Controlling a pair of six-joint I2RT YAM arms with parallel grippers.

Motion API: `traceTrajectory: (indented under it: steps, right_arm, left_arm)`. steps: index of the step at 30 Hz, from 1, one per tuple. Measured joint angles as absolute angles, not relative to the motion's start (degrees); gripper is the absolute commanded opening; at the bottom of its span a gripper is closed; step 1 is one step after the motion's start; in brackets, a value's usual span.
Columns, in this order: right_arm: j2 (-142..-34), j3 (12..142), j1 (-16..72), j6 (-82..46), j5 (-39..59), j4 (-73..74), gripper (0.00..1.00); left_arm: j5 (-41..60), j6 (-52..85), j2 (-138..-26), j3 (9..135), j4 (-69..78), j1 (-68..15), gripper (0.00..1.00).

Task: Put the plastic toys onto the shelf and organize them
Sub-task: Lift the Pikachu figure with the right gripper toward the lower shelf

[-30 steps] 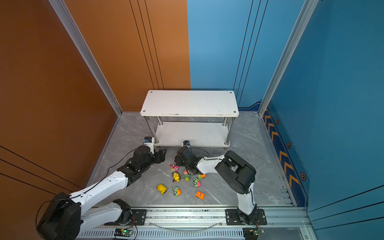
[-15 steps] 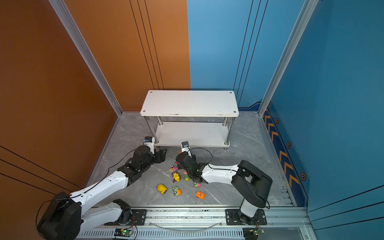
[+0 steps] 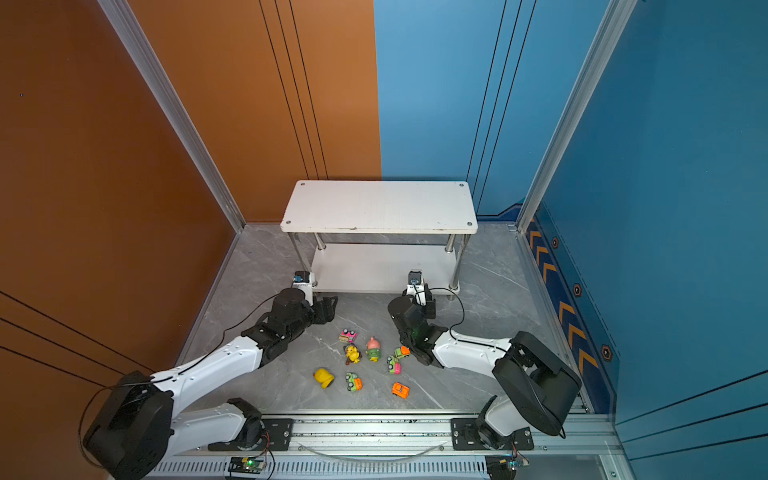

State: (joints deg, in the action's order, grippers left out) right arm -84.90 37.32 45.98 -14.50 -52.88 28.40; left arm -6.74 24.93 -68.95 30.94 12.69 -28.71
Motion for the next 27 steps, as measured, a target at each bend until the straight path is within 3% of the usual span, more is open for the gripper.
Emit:
traceTrajectory:
  steps: [14,27]
  right_arm:
    - [-102.8,46.7,40.4,-10.5,-55.2,40.7,0.24]
    - [-104.5,48.6,38.4,-22.7,-61.9,36.8,0.28]
  left_arm:
    - [-6.8,24.8,-68.8,31.0,12.2,-28.8,0.77]
    - [-6.8,24.4,-67.4,31.0,11.7,-28.8,0.77]
